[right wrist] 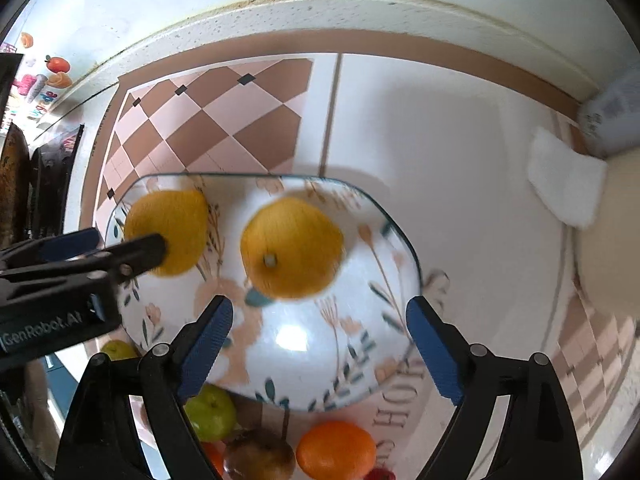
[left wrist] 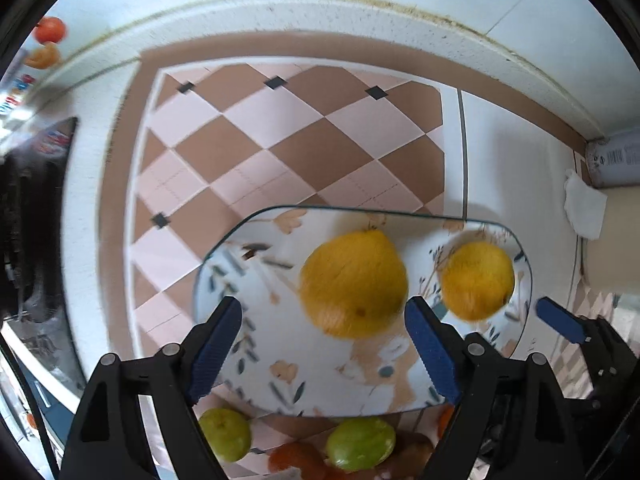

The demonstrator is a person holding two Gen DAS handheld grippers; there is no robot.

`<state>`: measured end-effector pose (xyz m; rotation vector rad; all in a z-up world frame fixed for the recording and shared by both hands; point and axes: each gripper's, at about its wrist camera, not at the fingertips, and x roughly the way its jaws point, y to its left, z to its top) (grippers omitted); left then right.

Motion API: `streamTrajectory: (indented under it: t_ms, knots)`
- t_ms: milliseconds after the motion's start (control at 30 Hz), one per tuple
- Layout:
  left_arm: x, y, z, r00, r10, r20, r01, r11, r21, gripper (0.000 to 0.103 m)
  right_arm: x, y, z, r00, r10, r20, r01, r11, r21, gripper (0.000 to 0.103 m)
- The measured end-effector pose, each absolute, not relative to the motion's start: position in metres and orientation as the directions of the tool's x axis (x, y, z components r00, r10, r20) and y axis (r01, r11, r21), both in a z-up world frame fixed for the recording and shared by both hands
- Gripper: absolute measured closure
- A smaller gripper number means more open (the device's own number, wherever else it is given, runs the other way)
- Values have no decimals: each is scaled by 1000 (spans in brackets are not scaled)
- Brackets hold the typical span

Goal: Organize fruits
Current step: 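Carry both lemons onto the floral plate and open both grippers, then grasp a dark orange with the left gripper while the right gripper grasps an orange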

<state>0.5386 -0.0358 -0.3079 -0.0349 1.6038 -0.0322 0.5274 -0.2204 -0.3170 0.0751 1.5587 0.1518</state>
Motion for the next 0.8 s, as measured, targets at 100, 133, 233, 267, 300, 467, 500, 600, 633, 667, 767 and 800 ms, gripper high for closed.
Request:
streamTrajectory:
  t_ms: [100, 133, 233, 267, 300, 467, 500, 600, 633, 667, 767, 800]
  knots:
    - [519, -29, -288, 35, -8, -999, 5, 1000, -8, 20, 504, -226, -302, 40, 110, -993, -23, 994, 109, 12]
    - [513, -28, -283, 51, 0, -999, 8, 1000, 0, 20, 495, -228, -296, 54, 106, -993, -11, 994, 106, 12]
    - [491, -25, -264, 113, 23, -993, 16, 1000, 25, 20, 472, -233, -280, 85, 103, -991, 4, 995, 103, 12]
    - [487, -28, -259, 127, 21, -992, 20, 1000, 24, 20, 467, -231, -275, 94, 103, -990, 7, 995, 104, 12]
    - [478, -35, -254, 142, 24, -990, 21, 999, 27, 20, 459, -234, -269, 104, 105, -989, 12, 994, 107, 12]
    - [444, -42, -230, 207, 25, -978, 39, 999, 34, 20, 434, -223, -244, 163, 96, -982, 31, 994, 103, 12]
    - [436, -41, -225, 218, 20, -976, 44, 999, 30, 20, 429, -221, -240, 172, 96, -980, 34, 994, 103, 12]
    - [417, -42, -209, 235, -8, -972, 50, 999, 4, 20, 415, -222, -221, 201, 102, -974, 39, 993, 112, 12]
    - [413, -42, -205, 243, -8, -970, 52, 999, 5, 20, 409, -220, -214, 211, 102, -972, 39, 993, 112, 12]
    - [407, -41, -200, 255, -6, -967, 56, 998, 8, 20, 403, -220, -207, 223, 100, -970, 37, 993, 111, 12]
    - [392, -39, -189, 284, -8, -959, 64, 998, 10, 20, 386, -218, -188, 254, 95, -962, 33, 994, 107, 12]
    - [386, -38, -183, 290, -14, -957, 67, 998, 5, 20, 381, -217, -182, 263, 96, -960, 33, 994, 109, 12]
